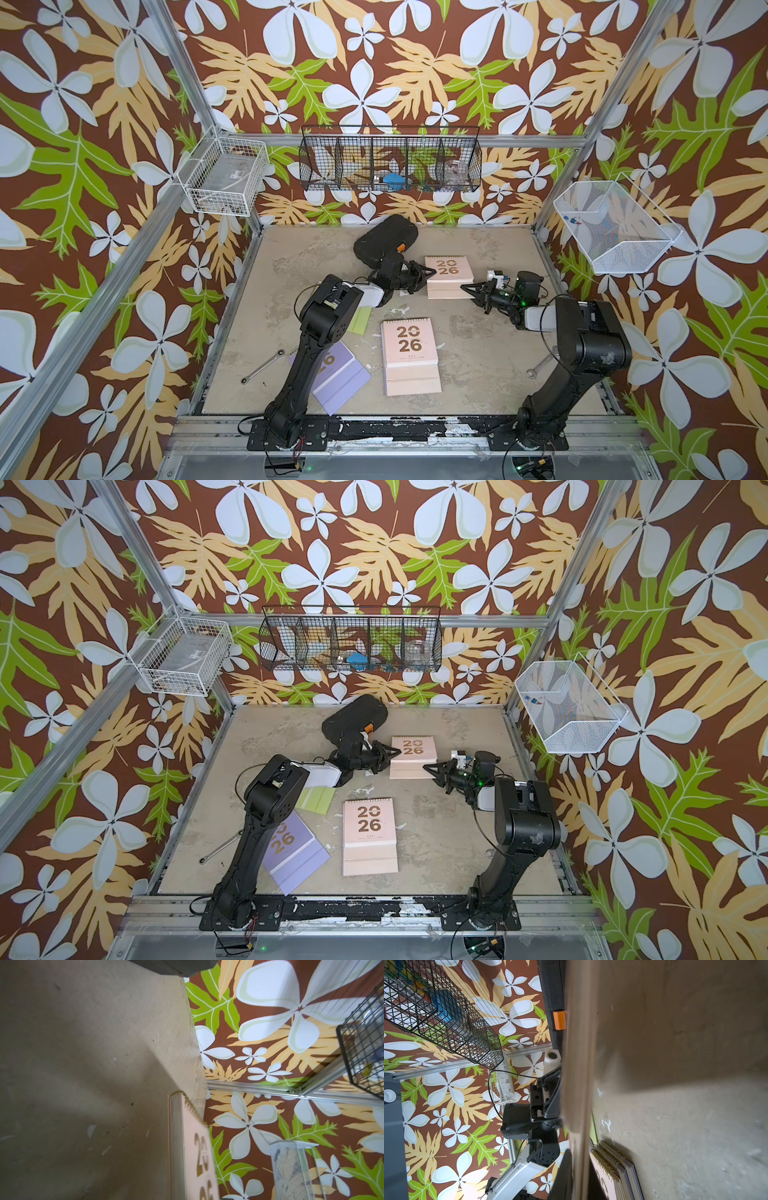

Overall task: Stack the calendars
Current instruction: Place the calendar at the calendar.

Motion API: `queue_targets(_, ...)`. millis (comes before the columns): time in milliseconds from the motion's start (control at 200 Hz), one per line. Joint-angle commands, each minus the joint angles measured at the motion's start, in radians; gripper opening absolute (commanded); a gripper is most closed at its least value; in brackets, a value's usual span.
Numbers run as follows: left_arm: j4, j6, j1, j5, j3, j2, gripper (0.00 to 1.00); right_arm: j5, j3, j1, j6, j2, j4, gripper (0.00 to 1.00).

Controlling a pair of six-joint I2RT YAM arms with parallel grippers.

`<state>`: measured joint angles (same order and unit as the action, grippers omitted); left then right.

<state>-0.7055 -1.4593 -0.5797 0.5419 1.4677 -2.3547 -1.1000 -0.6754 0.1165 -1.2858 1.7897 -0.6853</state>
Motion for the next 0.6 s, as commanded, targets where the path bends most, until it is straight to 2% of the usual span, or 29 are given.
queue_targets(0,-0.066,0.003,-0.005,0.003,-0.012,0.021,0.08,-0.029,-0.013,0.0,0.078,-0.021,0.03,0.16)
queue_targets(90,-0.073,-0.001,-0.005,0.004,-0.016,0.03,0.05,-0.027,-0.013,0.002,0.097,-0.03,0.051,0.23)
queue_targets(235,-0.109,-0.023,-0.005,0.009,-0.035,0.05,0.03,-0.025,-0.005,0.029,0.136,-0.062,0.084,0.56)
queue_targets(305,-0.116,-0.027,-0.005,0.01,-0.045,0.062,0.04,-0.019,0.0,0.055,0.159,-0.085,0.105,0.67)
queue_targets(400,-0.128,-0.038,-0.005,0.013,-0.059,0.078,0.03,-0.008,-0.009,0.094,0.216,-0.098,0.17,0.73)
queue_targets(596,-0.136,-0.049,-0.005,0.027,-0.084,0.121,0.05,-0.009,-0.061,0.118,0.255,-0.035,0.172,0.73)
